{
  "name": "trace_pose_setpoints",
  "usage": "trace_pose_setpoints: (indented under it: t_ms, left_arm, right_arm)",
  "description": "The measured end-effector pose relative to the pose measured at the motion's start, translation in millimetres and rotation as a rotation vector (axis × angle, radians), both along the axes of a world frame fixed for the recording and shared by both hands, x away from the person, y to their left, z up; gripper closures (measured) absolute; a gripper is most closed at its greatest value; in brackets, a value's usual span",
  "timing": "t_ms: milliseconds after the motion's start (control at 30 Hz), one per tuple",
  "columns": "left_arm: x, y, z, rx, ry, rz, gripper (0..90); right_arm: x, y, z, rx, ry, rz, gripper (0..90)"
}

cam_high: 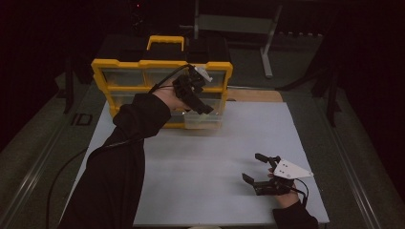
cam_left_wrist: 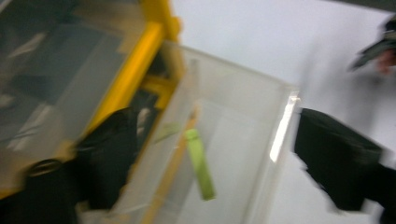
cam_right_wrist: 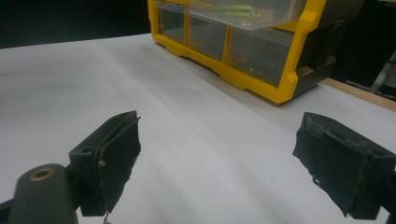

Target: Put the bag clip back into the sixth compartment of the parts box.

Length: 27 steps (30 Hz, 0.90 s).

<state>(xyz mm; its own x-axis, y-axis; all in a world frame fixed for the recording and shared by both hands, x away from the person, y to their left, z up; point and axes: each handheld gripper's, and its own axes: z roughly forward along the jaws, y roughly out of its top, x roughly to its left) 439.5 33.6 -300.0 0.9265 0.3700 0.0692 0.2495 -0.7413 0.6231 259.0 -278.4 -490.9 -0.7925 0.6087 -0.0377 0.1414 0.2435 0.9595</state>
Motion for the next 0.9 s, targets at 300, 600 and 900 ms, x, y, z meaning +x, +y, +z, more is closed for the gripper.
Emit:
trace_pose_setpoints:
  t_ms: [300, 600, 900]
  left_arm:
    - [-11.0, 6.0, 8.7, -0.028, 0.022, -0.029, 1.7]
    - [-21.0, 18.7, 14.8, -0.05, 0.013, -0.01, 1.0]
    - [-31.9, 35.5, 9.1, -0.088, 0.011, 0.006, 1.3]
  right_arm:
    - [-0.3, -0.2, 0.4, 0.001, -0.002, 0.0, 13.4]
    - [-0.5, 0.3, 0.9, -0.002, -0.006, -0.003, 13.4]
    - [-0.5, 1.1, 0.8, -0.001, -0.004, -0.002, 13.4]
